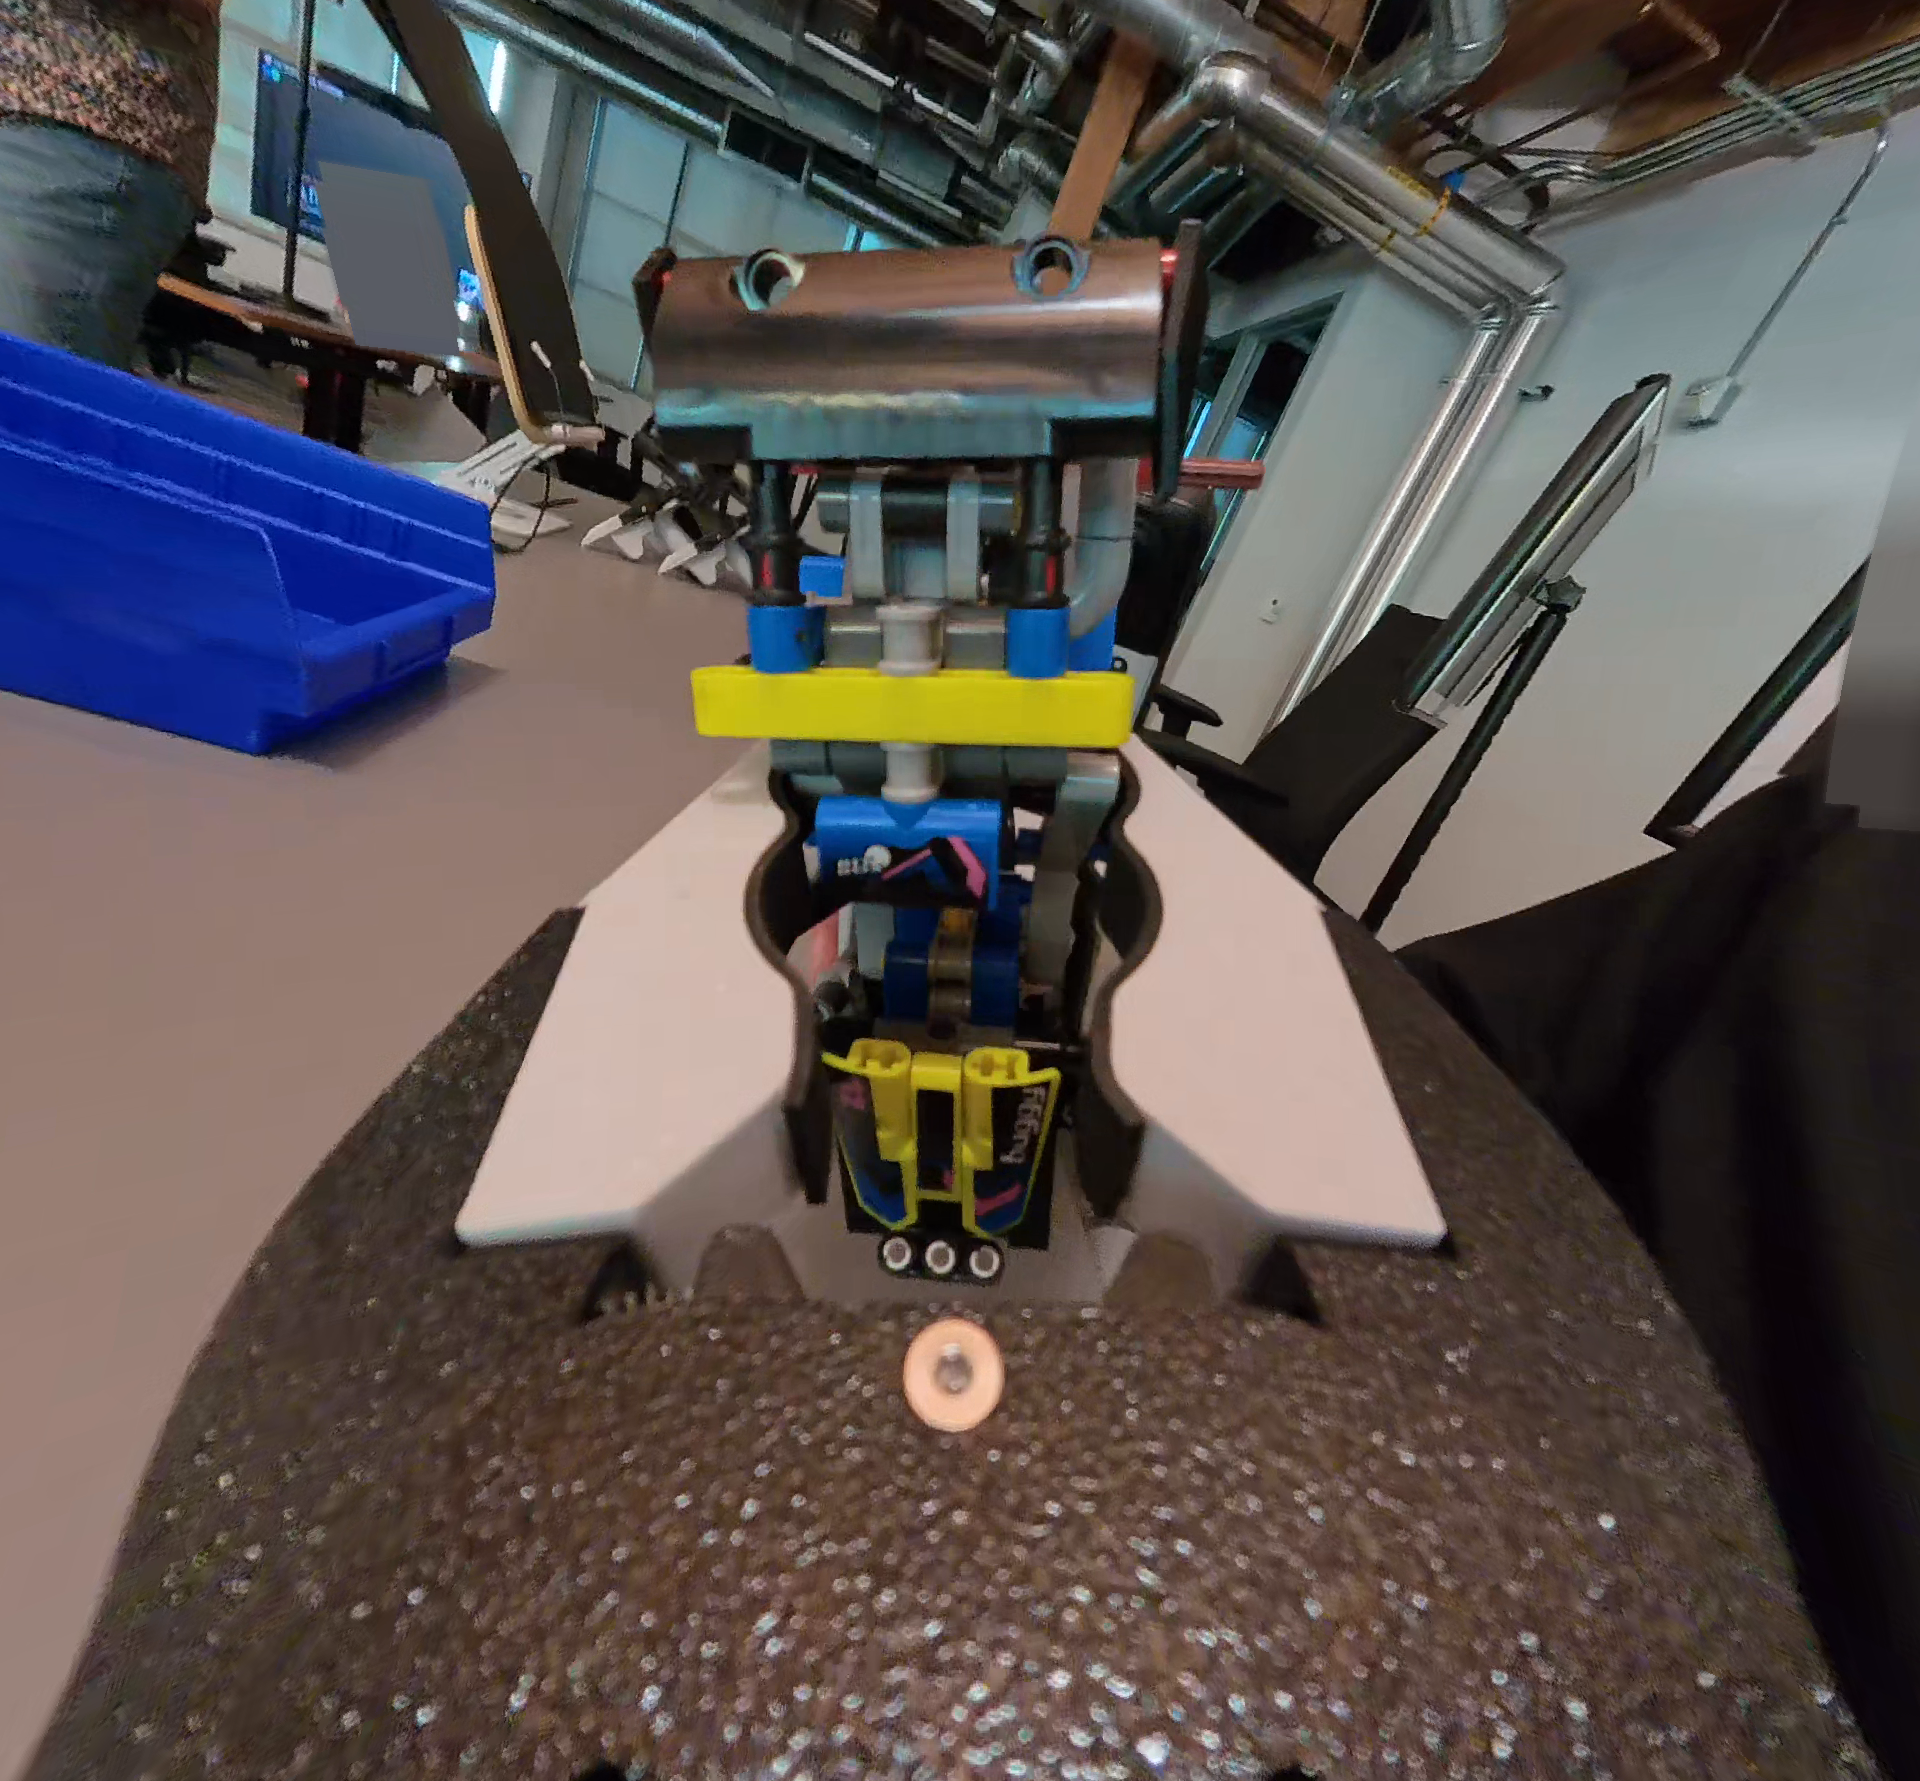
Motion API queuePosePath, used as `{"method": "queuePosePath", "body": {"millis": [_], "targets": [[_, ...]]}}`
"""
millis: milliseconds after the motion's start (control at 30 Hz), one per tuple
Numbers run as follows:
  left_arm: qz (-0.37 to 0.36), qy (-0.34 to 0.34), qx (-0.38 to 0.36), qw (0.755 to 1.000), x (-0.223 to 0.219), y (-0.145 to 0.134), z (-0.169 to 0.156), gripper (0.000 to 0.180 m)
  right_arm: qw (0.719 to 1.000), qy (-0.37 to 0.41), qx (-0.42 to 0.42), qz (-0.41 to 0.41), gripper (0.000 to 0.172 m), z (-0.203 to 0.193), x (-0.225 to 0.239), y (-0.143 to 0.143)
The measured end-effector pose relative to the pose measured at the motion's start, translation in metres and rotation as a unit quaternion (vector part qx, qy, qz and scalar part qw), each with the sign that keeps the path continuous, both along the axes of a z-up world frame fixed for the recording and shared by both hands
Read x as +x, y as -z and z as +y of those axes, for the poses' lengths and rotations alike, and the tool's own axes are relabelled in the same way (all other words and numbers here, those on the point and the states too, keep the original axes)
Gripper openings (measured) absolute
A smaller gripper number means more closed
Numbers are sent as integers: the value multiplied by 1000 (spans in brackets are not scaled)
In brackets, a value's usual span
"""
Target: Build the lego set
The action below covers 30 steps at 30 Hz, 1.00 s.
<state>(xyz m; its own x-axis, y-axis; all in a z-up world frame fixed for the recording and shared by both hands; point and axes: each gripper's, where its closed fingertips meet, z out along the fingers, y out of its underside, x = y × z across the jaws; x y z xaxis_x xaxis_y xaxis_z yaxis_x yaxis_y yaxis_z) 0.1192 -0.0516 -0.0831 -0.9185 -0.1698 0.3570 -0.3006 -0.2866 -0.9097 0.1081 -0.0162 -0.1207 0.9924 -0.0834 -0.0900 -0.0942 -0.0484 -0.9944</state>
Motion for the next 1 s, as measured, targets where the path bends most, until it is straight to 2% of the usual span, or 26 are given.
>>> {"method": "queuePosePath", "body": {"millis": [133, 333, 500, 767, 900, 1000], "targets": [[-24, 4, -20, 1000, -3, -7, 2, 51, 999, -1, 36, -28, 51, 2, -1, -11], [-59, -23, 80, 995, 1, 2, -2, 51, 998, -7, 50, -24, 49, 3, 5, -5], [-60, -27, 118, 991, 2, -1, -6, 52, 994, -10, 105, -15, 48, -4, 6, -16], [-159, -32, 137, 977, -14, -16, 4, 57, 992, 22, 55, -111, 47, -2, -5, -31], [-181, -20, 121, 976, -22, -21, 9, 58, 991, 14, 49, -124, 47, 5, -13, -35], [-176, -9, 135, 975, -24, -13, 11, 58, 990, 10, 36, -134, 47, 7, -13, -28]]}}
